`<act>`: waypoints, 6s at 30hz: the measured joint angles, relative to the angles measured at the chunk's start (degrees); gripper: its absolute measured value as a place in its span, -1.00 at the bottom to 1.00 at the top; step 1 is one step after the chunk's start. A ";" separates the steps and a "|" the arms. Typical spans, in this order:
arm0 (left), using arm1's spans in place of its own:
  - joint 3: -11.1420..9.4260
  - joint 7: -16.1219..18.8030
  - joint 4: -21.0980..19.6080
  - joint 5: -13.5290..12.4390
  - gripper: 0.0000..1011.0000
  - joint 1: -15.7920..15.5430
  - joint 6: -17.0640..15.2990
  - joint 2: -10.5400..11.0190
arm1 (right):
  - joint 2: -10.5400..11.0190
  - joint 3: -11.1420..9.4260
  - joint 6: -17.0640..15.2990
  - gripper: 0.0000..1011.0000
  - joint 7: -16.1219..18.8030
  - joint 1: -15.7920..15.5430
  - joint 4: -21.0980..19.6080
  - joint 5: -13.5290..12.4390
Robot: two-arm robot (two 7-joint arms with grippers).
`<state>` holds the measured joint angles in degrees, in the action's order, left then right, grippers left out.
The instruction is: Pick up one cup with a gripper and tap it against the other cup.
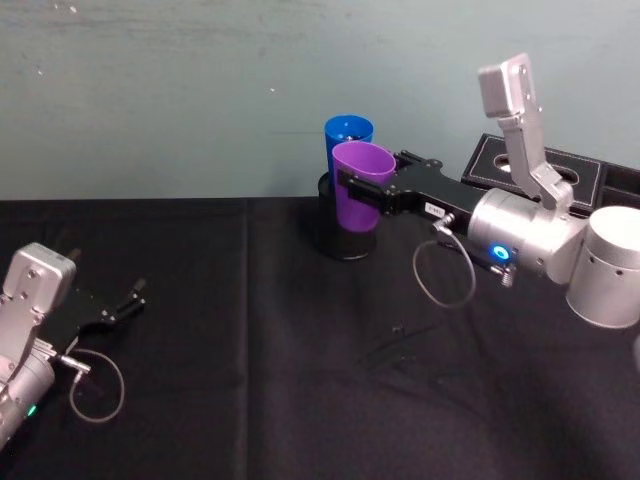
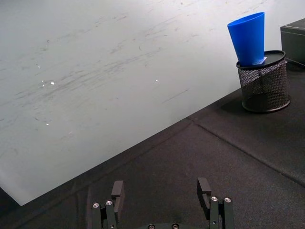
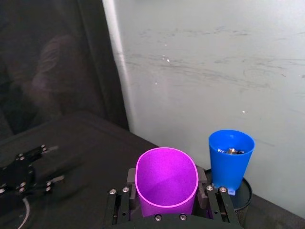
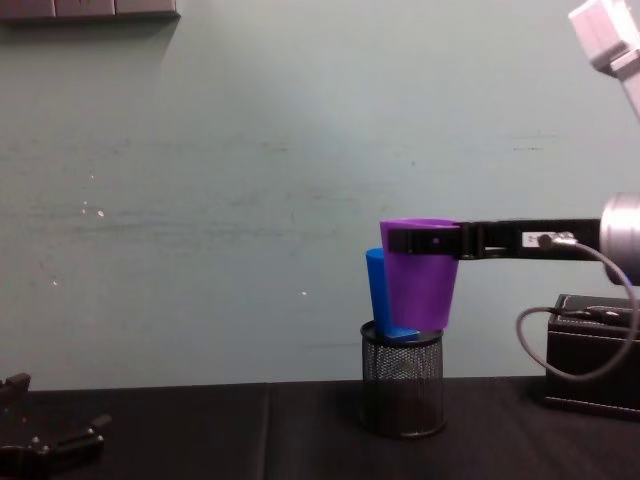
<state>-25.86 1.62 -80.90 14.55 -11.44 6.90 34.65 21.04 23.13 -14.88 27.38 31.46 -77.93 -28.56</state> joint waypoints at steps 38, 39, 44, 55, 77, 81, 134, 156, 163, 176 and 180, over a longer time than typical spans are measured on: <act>0.00 0.00 0.00 0.00 0.98 0.00 0.00 0.00 | 10.29 1.35 -1.03 0.40 -1.91 -11.63 -14.67 -4.93; 0.00 0.00 0.00 0.00 0.98 0.00 0.00 0.00 | 10.29 1.35 -1.04 0.40 -1.91 -11.64 -14.67 -4.93; 0.00 0.00 0.00 0.00 0.98 0.00 0.00 0.00 | 10.29 1.30 -1.03 0.40 -1.90 -11.66 -14.70 -4.94; 0.00 0.00 0.00 0.00 0.98 0.00 0.00 0.00 | 10.30 1.23 -1.01 0.40 -1.88 -11.71 -14.71 -4.93; 0.00 0.00 0.00 0.00 0.98 0.00 0.00 0.00 | 10.29 1.21 -0.95 0.40 -1.85 -11.72 -14.71 -4.93; 0.00 0.00 0.00 0.00 0.98 0.01 0.00 0.00 | 10.30 1.21 -0.95 0.40 -1.85 -11.72 -14.71 -4.93; 0.00 0.00 0.00 0.00 0.98 0.00 0.00 0.00 | 4.23 2.46 15.53 0.40 -1.22 -17.27 -1.60 4.62; 0.00 0.00 0.00 0.00 0.98 0.00 0.00 0.00 | 2.50 1.16 15.82 0.40 -0.18 -17.27 0.66 5.68; 0.00 0.00 0.00 0.00 0.98 0.00 0.00 -0.01 | 2.53 1.18 15.77 0.43 -0.18 -17.24 0.65 5.65; 0.00 0.00 0.00 0.00 0.98 0.00 0.00 0.00 | 2.59 1.25 15.73 0.98 -0.18 -17.23 0.62 5.59; 0.00 0.00 0.00 0.00 0.98 0.00 0.00 0.00 | 2.59 1.25 15.73 0.98 -0.18 -17.23 0.61 5.57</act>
<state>-25.86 1.62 -80.90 14.55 -11.43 6.91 34.64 23.63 24.38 0.85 27.20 14.23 -77.32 -22.98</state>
